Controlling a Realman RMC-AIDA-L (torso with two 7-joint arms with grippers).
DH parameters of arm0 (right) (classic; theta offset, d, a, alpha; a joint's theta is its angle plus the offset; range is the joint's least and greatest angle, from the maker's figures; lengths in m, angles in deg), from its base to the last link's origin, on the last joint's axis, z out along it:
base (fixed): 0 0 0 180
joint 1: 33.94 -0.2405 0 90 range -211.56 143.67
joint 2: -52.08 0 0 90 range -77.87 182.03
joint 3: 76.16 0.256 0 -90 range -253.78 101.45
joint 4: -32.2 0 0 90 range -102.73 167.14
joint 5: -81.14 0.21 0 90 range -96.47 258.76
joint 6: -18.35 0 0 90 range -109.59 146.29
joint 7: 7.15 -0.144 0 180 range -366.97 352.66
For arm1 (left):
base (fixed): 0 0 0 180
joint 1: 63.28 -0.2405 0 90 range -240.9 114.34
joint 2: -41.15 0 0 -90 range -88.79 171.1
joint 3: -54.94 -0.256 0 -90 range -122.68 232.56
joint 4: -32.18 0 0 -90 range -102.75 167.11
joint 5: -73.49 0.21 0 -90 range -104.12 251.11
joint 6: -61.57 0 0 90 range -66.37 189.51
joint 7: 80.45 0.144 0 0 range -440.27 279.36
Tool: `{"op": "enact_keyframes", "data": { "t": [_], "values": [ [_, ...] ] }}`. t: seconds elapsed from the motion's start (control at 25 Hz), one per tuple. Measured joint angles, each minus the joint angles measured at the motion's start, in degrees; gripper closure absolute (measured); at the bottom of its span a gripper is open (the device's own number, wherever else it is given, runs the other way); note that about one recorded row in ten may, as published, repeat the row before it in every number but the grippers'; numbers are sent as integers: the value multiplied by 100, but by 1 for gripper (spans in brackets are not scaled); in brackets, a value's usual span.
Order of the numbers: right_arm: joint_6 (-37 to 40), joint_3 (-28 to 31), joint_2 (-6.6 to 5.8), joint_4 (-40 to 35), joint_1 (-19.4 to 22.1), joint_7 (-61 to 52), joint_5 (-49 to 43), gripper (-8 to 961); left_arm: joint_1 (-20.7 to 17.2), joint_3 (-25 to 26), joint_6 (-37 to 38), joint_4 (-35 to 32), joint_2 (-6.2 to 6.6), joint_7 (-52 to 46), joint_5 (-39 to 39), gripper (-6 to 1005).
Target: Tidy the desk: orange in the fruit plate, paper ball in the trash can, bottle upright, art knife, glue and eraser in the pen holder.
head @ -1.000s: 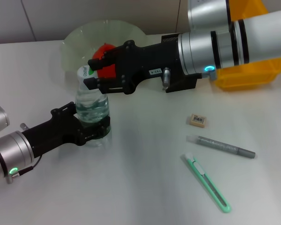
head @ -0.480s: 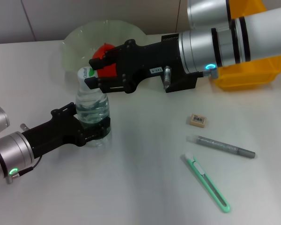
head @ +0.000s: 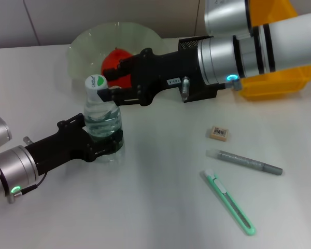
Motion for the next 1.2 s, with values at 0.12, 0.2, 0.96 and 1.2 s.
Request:
{"op": "enact_keyframes", "data": {
  "t": [0.12, 0.2, 0.96, 1.2],
  "values": [
    [-28, -16, 0, 25, -13, -9, -60, 456, 15, -13, 1, -1, 0, 0, 1, 221],
    [-50, -35, 0, 32, -14, -8, -59, 455, 23, -21, 1, -1, 0, 2, 1, 221],
    [-286, -49, 2, 307, -333, 112, 5, 455, 16, -7, 14, -2, 0, 7, -13, 221],
    [-404, -50, 7, 431, -390, 121, 7, 455, 26, -6, 15, -1, 0, 6, -14, 221]
  ]
}}
